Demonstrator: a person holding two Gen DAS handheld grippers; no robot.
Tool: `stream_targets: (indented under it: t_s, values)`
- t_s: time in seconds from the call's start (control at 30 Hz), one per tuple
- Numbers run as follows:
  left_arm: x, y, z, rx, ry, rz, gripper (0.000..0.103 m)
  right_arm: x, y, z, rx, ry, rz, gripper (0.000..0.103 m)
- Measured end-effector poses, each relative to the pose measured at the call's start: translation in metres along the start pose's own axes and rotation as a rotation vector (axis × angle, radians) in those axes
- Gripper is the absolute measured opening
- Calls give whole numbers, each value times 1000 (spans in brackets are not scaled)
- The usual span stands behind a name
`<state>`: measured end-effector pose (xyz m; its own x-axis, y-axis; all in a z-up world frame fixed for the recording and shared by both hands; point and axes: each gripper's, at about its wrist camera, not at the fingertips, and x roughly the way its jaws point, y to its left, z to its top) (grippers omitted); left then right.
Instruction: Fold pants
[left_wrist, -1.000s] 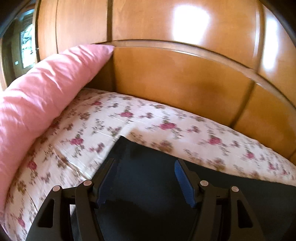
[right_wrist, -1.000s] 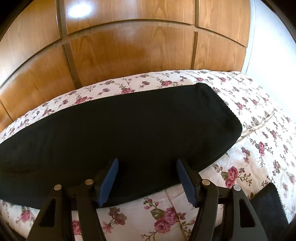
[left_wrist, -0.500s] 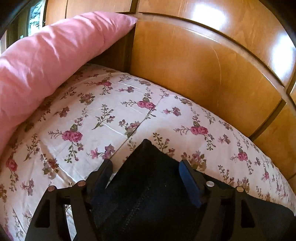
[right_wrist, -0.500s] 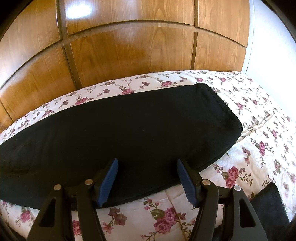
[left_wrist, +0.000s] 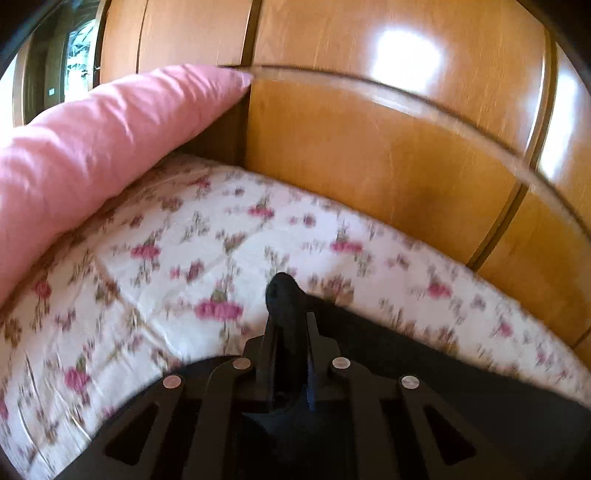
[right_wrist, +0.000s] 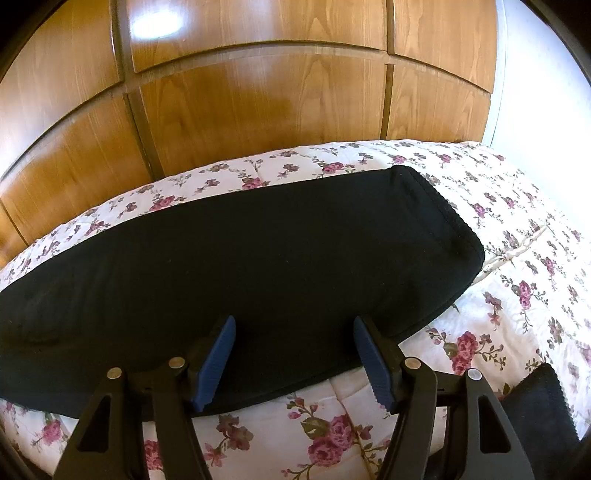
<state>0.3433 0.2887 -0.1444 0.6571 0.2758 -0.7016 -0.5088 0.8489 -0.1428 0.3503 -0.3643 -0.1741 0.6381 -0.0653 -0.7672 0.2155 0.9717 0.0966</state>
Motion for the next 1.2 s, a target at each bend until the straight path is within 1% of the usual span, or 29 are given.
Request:
stream_targets:
  t_s: [0.1, 0.13, 0.17, 0.23, 0.3, 0.33, 0.4, 0.47, 0.5, 0.53, 0.57, 0.63, 0.7, 0.77, 0.9, 1.0, 1.07, 1.13, 1.17, 1.2]
  values:
    - [-2, -4, -3, 15, -11, 30, 12, 0, 2, 2, -5, 16, -4, 69]
    - [-2, -6, -3, 24, -12, 39, 12, 0, 1, 4, -6, 27, 10, 72]
    - [-2, -8, -5, 33, -13, 48, 12, 1, 0, 5, -3, 38, 32, 78]
    - [1, -9, -5, 45, -10, 57, 12, 2, -6, 11, 12, 66, 108, 84]
    - [0, -10, -7, 52, -13, 63, 12, 2, -15, 18, 41, 75, 148, 84]
    - [1, -10, -7, 54, -11, 65, 12, 1, -21, 22, 63, 71, 158, 81]
    - [3, -8, -7, 54, -8, 62, 12, 0, -36, 34, 117, 49, 148, 77]
    - [4, -7, -7, 50, -6, 55, 12, 1, -53, 47, 178, 25, 128, 68]
    - [4, -7, -7, 49, -7, 53, 12, 3, -62, 53, 202, 18, 122, 66]
    - [4, -7, -7, 49, -7, 54, 12, 6, -70, 61, 222, 14, 105, 60]
    - [4, -7, -7, 49, -7, 54, 12, 8, -76, 67, 228, 12, 89, 52]
    - [5, -7, -8, 53, -5, 58, 13, 16, -86, 83, 229, 22, 46, 44]
    - [5, -8, -8, 57, -5, 61, 13, 21, -94, 97, 230, 29, 9, 43]
    - [6, -7, -8, 57, -5, 61, 13, 26, -101, 110, 233, 29, -5, 43]
    - [7, -7, -8, 61, -4, 64, 13, 45, -106, 130, 239, 113, -33, 43]
    - [7, -8, -9, 64, -5, 66, 13, 57, -107, 137, 255, 168, -28, 43]
    - [8, -7, -8, 63, -5, 63, 13, 67, -106, 140, 249, 211, -43, 43]
    - [8, -7, -8, 64, -5, 62, 13, 77, -105, 140, 245, 226, -44, 43]
    - [8, -7, -8, 65, -5, 62, 13, 81, -103, 139, 240, 230, -48, 42]
    - [8, -7, -8, 65, -6, 63, 13, 86, -101, 137, 233, 236, -50, 37]
